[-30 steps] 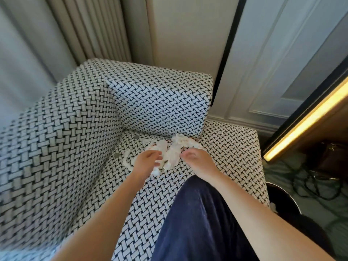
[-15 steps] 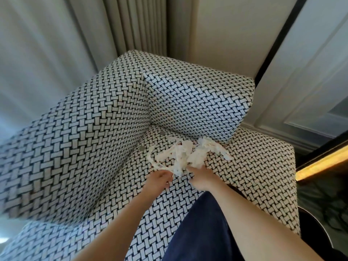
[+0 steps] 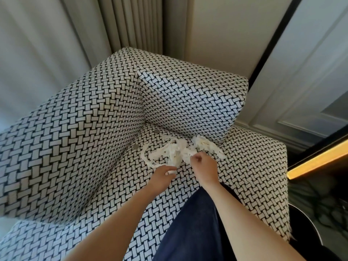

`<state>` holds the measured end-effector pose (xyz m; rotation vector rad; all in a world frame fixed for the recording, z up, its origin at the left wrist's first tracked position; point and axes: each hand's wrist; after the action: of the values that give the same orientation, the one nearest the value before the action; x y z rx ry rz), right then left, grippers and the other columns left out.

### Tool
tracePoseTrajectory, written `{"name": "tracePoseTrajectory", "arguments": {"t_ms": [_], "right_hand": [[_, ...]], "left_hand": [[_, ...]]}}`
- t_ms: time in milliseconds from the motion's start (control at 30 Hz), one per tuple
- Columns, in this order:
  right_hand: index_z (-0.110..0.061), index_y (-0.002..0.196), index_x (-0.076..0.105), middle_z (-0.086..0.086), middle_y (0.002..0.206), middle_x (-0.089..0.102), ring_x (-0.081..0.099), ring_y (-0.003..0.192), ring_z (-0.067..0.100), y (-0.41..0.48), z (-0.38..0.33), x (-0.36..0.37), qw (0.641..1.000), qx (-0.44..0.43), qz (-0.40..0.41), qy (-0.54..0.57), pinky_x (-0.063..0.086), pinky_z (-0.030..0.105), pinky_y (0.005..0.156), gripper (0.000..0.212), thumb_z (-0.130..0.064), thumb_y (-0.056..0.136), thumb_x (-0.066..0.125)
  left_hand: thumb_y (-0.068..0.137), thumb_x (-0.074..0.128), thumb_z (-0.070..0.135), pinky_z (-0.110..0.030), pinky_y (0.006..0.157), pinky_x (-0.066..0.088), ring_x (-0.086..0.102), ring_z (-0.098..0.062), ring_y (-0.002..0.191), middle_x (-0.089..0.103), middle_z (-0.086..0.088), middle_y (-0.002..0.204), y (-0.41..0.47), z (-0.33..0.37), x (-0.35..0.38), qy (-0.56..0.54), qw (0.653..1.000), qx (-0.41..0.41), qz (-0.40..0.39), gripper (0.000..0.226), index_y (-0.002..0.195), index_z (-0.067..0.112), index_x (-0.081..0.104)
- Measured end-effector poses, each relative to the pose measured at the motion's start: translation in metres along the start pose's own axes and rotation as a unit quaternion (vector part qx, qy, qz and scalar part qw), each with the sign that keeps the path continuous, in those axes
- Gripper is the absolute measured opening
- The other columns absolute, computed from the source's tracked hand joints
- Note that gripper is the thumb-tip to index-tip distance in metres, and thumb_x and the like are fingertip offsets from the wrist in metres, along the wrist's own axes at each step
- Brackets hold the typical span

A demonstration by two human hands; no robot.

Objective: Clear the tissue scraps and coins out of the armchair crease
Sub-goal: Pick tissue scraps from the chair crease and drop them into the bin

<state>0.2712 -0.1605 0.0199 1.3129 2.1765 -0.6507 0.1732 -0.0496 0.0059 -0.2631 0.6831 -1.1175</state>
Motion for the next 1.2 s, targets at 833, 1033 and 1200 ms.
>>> {"name": "tracePoseTrajectory", "arguments": {"t_ms": [833, 1033, 1200], "right_hand": [[-0.016, 0.11, 0.046, 0.001, 0.112, 0.057, 0.067, 0.091, 0.02, -0.004, 0.003, -0.009, 0.976, 0.02, 0.094, 0.193, 0.057, 0.045, 0.076, 0.017, -0.018, 0.095, 0.053], [-0.013, 0.107, 0.055, 0.003, 0.113, 0.06, 0.068, 0.079, 0.01, -0.009, 0.002, -0.015, 0.971, 0.03, 0.079, 0.223, 0.058, 0.032, 0.072, 0.013, -0.018, 0.095, 0.053], [-0.014, 0.105, 0.056, 0.001, 0.11, 0.061, 0.067, 0.077, 0.008, -0.016, 0.0, -0.023, 0.969, 0.03, 0.073, 0.234, 0.058, 0.033, 0.075, 0.011, -0.018, 0.095, 0.054]], "left_hand": [[0.087, 0.058, 0.003, -0.007, 0.041, 0.038, 0.048, -0.004, 0.06, 0.06, 0.002, 0.109, -0.008, -0.013, 0.0, -0.107, 0.976, -0.02, 0.188, 0.03, 0.115, 0.015, 0.063], [0.088, 0.061, 0.007, -0.003, 0.043, 0.04, 0.05, -0.003, 0.066, 0.062, 0.001, 0.102, -0.012, -0.001, -0.006, -0.153, 0.964, -0.001, 0.216, 0.024, 0.11, 0.017, 0.063], [0.089, 0.062, 0.012, -0.017, 0.057, 0.044, 0.055, -0.014, 0.073, 0.068, 0.001, 0.097, -0.018, 0.016, -0.008, -0.186, 0.96, 0.033, 0.206, 0.023, 0.109, 0.023, 0.059]]}}
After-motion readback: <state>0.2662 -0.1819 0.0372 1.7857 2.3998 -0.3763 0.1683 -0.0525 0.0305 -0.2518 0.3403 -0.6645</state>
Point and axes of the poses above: each hand's wrist, its own y-axis towards the middle knuckle, its own x-axis out of the palm, z = x × y
